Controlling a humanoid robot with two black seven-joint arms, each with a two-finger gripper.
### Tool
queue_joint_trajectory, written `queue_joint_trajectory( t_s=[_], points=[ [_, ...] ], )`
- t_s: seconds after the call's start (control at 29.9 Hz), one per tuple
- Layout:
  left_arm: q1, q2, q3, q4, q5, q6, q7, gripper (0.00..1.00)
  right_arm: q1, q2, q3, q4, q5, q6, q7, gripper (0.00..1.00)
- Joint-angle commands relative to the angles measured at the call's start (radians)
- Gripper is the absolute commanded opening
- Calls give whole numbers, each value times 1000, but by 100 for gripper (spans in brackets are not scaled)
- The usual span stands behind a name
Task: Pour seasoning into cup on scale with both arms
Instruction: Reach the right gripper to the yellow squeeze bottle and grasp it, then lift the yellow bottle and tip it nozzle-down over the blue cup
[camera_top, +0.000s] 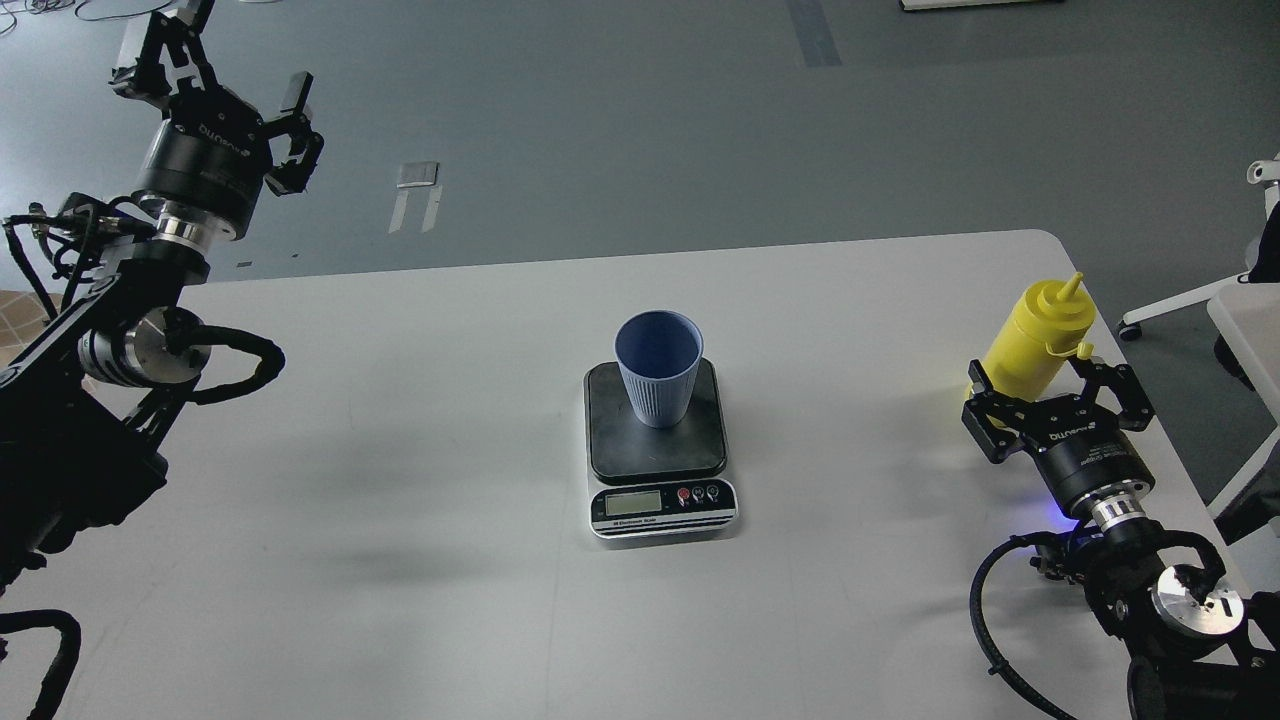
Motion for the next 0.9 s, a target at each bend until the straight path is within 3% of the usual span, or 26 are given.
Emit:
queue_joint_trajectory(
  t_s=[0.0,0.17,0.23,0.27,0.3,0.33,0.37,0.6,0.87],
  points=[
    [0,3,-1,0,0,0,0,98,40,9,-12,-61,1,0,1,100],
    [0,3,-1,0,0,0,0,98,65,17,-12,-91,1,0,9,97],
    [0,3,-1,0,0,0,0,98,65,17,-12,-92,1,0,12,89],
    [0,3,-1,0,0,0,0,98,65,12,-12,-92,1,0,12,75],
    [0,3,-1,0,0,0,0,98,65,12,-12,-92,1,0,12,75],
    [0,3,-1,1,0,0,0,98,62,11,-12,-89,-2,0,12,67],
    [0,3,-1,1,0,0,0,98,62,9,-12,-89,-5,0,12,64],
    [0,3,1,1,0,0,0,98,62,5,1,-55,-42,0,15,63],
    [0,-1,1,0,0,0,0,98,62,-34,4,29,-63,-7,101,36]
  ],
)
